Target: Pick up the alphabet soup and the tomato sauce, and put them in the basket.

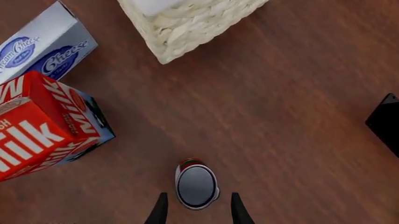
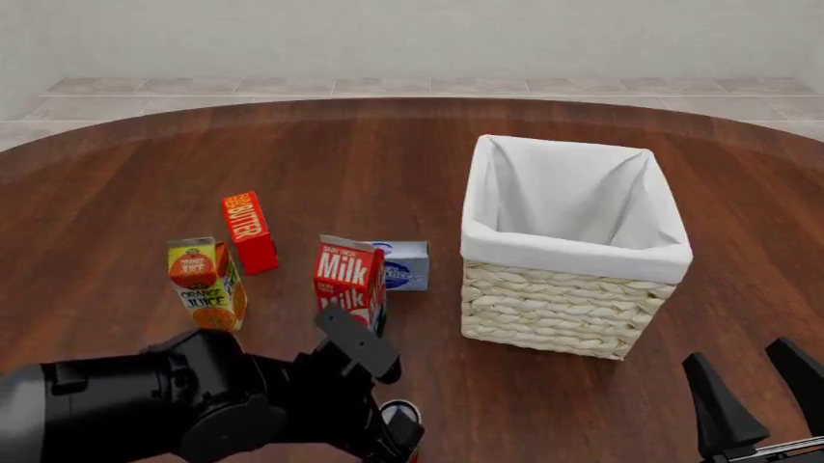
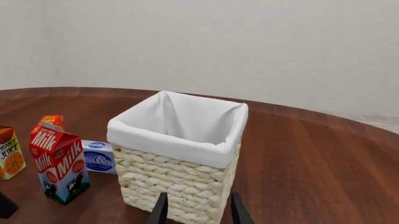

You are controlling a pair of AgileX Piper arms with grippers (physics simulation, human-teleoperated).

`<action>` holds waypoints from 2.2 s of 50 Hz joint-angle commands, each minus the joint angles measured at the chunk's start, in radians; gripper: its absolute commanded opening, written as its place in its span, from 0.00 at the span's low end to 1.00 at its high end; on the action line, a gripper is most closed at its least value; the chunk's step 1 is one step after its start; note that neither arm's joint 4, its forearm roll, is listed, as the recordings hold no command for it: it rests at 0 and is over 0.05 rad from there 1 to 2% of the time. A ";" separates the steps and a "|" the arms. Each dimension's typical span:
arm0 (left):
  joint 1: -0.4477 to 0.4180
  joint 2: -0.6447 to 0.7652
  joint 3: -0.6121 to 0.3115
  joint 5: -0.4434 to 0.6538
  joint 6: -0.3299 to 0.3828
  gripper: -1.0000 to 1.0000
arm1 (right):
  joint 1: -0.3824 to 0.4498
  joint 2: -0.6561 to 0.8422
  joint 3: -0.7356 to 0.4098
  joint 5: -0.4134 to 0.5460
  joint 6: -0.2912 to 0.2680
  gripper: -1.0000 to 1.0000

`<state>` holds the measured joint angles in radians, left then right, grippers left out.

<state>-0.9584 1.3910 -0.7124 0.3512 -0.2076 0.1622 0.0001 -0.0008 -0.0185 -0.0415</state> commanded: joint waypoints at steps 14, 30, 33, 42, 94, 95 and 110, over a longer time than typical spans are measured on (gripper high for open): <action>0.004 0.027 0.032 -0.048 -0.009 1.00 | -0.001 0.000 0.000 -0.001 0.000 1.00; -0.006 0.040 0.066 -0.087 -0.032 1.00 | -0.001 0.000 0.000 -0.001 -0.001 1.00; -0.004 0.042 0.065 -0.088 -0.029 1.00 | -0.001 0.000 0.000 -0.001 0.000 1.00; 0.002 0.053 0.070 -0.102 -0.027 1.00 | -0.002 0.000 0.000 -0.002 0.001 1.00; 0.000 0.119 0.105 -0.205 -0.031 1.00 | -0.004 0.000 -0.001 -0.002 0.000 1.00; 0.011 0.121 0.099 -0.202 -0.023 1.00 | -0.003 0.000 -0.001 -0.002 0.000 1.00; 0.042 0.097 0.061 -0.163 0.023 0.00 | 0.000 0.000 0.000 -0.001 -0.002 1.00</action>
<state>-0.9309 1.5046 -0.6305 0.1677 -0.2200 0.1603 0.0001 -0.0012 -0.0205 -0.0415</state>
